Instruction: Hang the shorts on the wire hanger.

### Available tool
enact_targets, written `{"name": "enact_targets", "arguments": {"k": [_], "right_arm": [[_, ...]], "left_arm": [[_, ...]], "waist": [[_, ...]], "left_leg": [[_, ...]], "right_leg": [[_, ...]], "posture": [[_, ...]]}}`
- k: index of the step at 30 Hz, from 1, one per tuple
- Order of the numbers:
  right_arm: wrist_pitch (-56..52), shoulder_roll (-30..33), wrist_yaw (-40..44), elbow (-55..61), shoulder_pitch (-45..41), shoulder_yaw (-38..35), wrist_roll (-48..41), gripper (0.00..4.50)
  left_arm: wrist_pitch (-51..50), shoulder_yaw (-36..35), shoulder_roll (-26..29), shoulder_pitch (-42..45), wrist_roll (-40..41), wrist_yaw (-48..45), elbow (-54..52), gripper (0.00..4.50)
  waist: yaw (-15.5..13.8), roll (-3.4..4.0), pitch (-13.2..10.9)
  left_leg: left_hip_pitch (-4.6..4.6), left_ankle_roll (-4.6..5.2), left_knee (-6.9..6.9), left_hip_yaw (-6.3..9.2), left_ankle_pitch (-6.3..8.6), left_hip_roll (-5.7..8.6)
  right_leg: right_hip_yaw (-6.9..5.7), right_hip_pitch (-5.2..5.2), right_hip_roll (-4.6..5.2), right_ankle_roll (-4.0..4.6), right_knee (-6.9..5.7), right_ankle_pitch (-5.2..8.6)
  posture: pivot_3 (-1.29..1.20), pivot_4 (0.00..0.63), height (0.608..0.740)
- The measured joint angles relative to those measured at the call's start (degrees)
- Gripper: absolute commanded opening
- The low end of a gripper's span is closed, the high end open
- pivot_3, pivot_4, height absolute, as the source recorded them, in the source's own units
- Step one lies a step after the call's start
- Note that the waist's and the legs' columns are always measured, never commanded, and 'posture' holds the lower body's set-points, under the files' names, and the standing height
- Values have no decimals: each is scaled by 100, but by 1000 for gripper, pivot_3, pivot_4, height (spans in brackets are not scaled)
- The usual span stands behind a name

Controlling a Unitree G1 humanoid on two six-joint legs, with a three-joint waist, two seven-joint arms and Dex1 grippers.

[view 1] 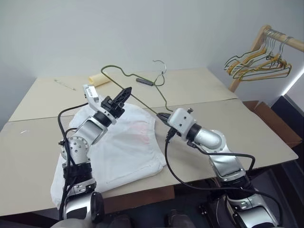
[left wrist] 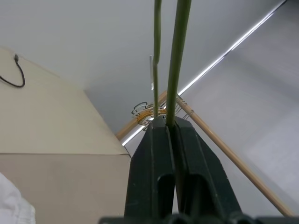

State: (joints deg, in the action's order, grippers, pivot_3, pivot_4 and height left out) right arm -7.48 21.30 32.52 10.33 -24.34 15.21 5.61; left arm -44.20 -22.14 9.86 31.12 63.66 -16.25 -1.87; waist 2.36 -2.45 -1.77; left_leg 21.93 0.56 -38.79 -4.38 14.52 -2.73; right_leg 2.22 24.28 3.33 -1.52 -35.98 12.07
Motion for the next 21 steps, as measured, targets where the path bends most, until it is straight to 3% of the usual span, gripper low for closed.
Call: {"name": "enact_targets", "arguments": {"k": [5,9,16,21], "right_arm": [[59,152,248,132,1,-31,-118,2862],[-598,341,795,620,-101,-453,-1093,4215],[-4964,1607,2113,166,-1263,-1920,-4546,4215],[-5856,1665,2641,-681,-1300,-2129,-5300,4215]], "left_arm": [[310,6,83,-23,-67,-452,-130,0],[417,21,384,-23,-70,-949,-131,0],[424,26,1603,-99,-14,-2985,-284,0],[424,-87,1990,-90,259,-4197,-272,0]], "waist": [[1,0,0],[-2,-1,-1],[4,0,-4],[3,2,-6]], "left_leg": [[0,0,-1,0,0,0],[0,0,-2,1,0,0],[-7,2,0,-2,1,-10],[-1,2,4,2,1,-11]], "right_leg": [[0,0,0,0,1,0],[-2,-2,0,-1,1,0],[-10,-5,0,13,3,3],[-19,-1,-3,12,2,10]], "posture": [[21,0,740],[25,0,740],[33,0,740],[24,0,740]]}}
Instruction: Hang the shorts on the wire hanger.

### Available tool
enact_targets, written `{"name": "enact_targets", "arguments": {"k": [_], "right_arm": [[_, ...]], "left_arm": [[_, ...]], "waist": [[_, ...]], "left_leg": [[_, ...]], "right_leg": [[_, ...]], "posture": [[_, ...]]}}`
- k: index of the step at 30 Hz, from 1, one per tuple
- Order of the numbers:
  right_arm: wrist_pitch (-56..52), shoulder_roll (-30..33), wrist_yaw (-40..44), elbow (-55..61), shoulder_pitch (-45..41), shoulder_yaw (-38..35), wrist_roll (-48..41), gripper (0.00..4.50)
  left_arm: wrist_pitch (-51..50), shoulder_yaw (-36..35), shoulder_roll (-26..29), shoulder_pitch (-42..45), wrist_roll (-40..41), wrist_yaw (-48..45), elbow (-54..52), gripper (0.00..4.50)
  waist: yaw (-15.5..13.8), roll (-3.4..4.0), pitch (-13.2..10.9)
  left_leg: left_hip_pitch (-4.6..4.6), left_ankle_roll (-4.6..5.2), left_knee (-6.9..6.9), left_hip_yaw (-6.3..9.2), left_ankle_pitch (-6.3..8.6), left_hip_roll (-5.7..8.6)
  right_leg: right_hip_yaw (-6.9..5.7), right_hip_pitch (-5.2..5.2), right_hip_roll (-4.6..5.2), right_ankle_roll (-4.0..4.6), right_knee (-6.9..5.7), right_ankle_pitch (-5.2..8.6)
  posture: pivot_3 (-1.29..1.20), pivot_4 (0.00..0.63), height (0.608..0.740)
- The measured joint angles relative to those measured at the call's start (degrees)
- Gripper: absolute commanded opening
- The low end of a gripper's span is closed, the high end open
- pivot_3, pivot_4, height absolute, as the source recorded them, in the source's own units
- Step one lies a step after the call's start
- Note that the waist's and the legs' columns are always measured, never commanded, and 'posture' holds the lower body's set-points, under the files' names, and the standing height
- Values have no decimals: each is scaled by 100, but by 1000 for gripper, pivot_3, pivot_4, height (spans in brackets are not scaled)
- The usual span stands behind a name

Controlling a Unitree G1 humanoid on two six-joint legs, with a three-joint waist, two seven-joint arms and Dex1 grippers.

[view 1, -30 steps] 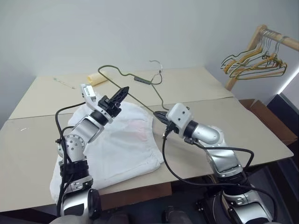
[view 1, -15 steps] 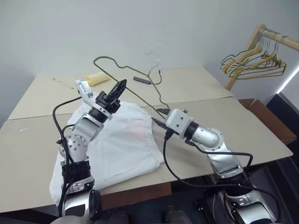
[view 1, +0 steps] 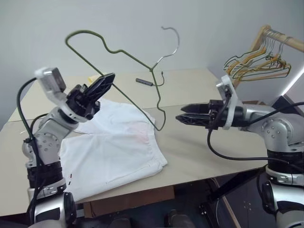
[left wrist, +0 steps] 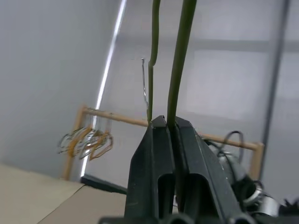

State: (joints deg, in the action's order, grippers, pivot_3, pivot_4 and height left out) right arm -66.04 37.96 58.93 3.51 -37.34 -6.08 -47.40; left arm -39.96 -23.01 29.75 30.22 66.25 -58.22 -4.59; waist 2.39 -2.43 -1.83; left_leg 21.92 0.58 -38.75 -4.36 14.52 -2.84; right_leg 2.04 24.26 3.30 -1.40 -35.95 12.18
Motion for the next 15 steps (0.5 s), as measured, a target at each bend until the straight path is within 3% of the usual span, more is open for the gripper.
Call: {"name": "enact_targets", "arguments": {"k": [5,15], "right_arm": [[79,-179,693,-191,162,362,-120,4215],[466,-1005,325,-240,-81,780,116,4215]], "left_arm": [[53,-88,36,137,90,-488,256,0],[122,51,-34,169,5,-599,312,0]], "waist": [[0,1,-1],[-14,3,-2]], "left_leg": [[8,1,-5,2,0,2],[10,0,-7,3,0,2]], "right_leg": [[1,0,2,-32,3,9],[0,3,2,-28,-2,5]], "posture": [[20,0,740],[21,0,740]]}}
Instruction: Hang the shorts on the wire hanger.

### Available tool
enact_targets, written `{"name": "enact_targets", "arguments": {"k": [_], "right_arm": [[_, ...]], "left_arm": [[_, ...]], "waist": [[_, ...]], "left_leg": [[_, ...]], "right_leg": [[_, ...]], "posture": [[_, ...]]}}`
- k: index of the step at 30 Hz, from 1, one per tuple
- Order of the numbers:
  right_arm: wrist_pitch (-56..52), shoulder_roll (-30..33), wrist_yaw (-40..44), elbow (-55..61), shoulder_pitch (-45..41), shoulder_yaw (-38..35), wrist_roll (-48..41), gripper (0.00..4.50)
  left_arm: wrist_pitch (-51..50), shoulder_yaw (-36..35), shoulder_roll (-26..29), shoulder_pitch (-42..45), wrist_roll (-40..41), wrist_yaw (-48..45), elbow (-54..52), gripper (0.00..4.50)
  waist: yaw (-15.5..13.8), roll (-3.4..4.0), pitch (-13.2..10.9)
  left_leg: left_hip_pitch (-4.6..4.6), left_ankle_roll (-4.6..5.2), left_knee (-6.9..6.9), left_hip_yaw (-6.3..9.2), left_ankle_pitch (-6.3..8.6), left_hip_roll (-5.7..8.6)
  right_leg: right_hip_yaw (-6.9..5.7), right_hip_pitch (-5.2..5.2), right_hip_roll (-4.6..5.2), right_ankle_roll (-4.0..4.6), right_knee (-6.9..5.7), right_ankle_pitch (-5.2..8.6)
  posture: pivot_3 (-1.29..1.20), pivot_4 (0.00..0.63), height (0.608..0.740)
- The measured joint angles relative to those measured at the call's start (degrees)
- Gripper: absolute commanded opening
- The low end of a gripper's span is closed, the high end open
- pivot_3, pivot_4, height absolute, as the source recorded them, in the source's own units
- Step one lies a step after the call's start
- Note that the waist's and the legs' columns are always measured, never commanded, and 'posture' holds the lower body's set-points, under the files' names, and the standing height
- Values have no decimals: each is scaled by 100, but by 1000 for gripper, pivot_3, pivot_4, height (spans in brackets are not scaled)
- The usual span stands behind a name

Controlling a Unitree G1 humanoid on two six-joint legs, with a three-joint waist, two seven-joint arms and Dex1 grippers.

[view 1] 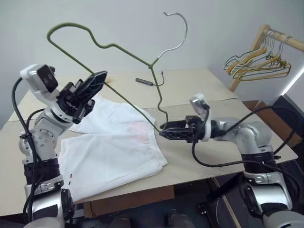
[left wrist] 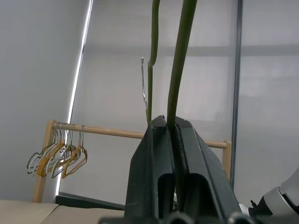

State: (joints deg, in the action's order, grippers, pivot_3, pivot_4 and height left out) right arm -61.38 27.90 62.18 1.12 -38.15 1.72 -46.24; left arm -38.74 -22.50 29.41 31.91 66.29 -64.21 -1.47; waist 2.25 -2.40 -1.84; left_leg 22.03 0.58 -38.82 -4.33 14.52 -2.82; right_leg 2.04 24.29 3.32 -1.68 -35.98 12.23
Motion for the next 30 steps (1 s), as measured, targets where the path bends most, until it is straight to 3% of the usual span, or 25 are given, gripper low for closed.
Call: {"name": "enact_targets", "arguments": {"k": [4,14,21,25,30], "right_arm": [[64,-54,0,-4,-25,52,21,3717],[196,-105,43,-22,-146,287,176,67],[389,-102,109,72,-146,428,283,27],[400,-89,107,77,-146,424,280,0],[395,-80,-65,77,-146,157,202,0]], "left_arm": [[3,12,-1,0,-86,-10,1,0],[134,86,-94,0,-211,16,151,0],[430,69,-205,-9,-424,22,279,0],[515,113,-231,-38,-603,121,306,1025],[709,791,47,-207,-1643,270,311,2750]], "waist": [[-4,0,0],[20,1,0],[19,1,0],[18,1,0],[19,1,0]], "left_leg": [[4,0,0,-1,0,0],[0,0,0,0,0,0],[4,0,0,1,0,1],[3,0,1,2,0,0],[2,0,1,1,0,1]], "right_leg": [[0,2,1,18,4,-11],[0,2,-1,16,-1,-10],[-2,2,0,18,3,-11],[-3,2,-1,18,1,-11],[-2,2,-1,18,1,-11]], "posture": [[21,0,740],[15,0,740],[14,0,740],[13,0,740],[2,0,740]]}}
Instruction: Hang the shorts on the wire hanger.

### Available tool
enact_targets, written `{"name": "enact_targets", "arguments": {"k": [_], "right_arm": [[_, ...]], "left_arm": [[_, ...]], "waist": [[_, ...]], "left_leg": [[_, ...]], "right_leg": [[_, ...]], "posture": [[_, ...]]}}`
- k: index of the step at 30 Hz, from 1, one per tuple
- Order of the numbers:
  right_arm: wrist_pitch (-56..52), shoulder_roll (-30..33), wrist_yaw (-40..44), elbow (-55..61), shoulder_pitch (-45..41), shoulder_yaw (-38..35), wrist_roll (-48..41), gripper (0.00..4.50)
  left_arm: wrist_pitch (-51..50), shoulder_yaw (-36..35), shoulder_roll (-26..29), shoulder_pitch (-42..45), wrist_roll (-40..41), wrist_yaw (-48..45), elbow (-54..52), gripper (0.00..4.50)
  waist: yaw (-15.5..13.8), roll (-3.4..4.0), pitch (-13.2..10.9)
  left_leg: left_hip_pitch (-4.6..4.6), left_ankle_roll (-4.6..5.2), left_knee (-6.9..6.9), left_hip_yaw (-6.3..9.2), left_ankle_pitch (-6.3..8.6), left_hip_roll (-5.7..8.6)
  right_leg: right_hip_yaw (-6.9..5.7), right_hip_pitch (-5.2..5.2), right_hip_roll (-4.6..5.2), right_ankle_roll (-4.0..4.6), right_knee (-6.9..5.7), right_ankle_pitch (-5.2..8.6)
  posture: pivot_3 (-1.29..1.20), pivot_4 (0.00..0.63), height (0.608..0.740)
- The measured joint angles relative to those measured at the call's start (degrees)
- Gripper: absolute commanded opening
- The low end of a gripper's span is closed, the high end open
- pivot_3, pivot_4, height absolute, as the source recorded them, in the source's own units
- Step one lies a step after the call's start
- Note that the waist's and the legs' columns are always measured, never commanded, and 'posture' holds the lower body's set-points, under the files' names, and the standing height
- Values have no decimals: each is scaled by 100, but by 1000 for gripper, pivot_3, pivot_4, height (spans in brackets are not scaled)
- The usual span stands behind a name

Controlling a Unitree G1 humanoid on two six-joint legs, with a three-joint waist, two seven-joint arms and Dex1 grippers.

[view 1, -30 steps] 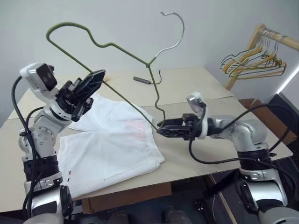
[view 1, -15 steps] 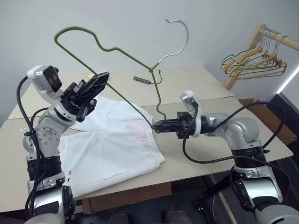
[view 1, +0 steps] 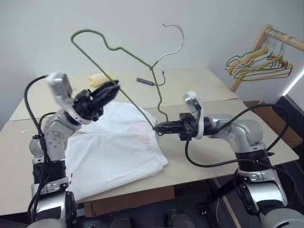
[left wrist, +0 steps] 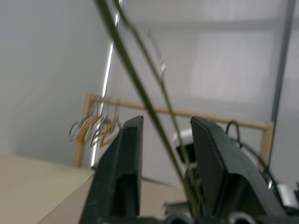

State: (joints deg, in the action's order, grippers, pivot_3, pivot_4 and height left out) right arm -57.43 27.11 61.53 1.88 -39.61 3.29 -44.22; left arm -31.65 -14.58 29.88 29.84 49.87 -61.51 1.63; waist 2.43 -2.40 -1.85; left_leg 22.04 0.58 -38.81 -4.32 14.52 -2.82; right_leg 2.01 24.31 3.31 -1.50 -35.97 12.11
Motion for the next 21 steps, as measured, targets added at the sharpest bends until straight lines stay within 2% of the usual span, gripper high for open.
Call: {"name": "enact_targets", "arguments": {"k": [5,9,11,14,17,21], "right_arm": [[-108,93,-209,12,45,-359,-191,0],[-723,375,-436,-66,320,-636,-450,0],[-1128,661,-474,-229,557,-802,-589,0],[-1791,1056,-469,-740,706,-953,-681,0],[-2143,1541,-353,-892,1003,-802,-644,0],[-2356,2060,240,-1211,1235,-248,-618,0]], "left_arm": [[612,993,381,-384,-1588,68,320,4427],[1167,1474,615,-592,-2459,59,445,4470],[1431,1506,959,-768,-2662,-188,384,4470],[1611,1500,1178,-939,-2770,-429,204,4470],[1904,1522,1438,-1030,-2972,-593,32,4470],[2054,1514,1558,-1101,-3048,-724,17,4470]], "waist": [[3,4,-3],[0,4,-3],[1,5,-4],[-2,13,-8],[-10,13,-9],[9,23,-14]], "left_leg": [[2,0,2,-3,0,-2],[12,0,2,-4,1,-2],[14,2,4,-8,3,-2],[15,4,2,-19,6,-2],[13,6,3,-18,6,-3],[8,7,-1,-23,6,-3]], "right_leg": [[0,4,0,1,1,0],[0,12,4,3,3,-1],[0,16,6,5,5,0],[5,18,12,4,7,0],[4,17,11,3,7,2],[12,16,9,-25,5,16]], "posture": [[-7,0,740],[-12,0,740],[-16,0,740],[-14,0,740],[-11,0,740],[-11,0,740]]}}
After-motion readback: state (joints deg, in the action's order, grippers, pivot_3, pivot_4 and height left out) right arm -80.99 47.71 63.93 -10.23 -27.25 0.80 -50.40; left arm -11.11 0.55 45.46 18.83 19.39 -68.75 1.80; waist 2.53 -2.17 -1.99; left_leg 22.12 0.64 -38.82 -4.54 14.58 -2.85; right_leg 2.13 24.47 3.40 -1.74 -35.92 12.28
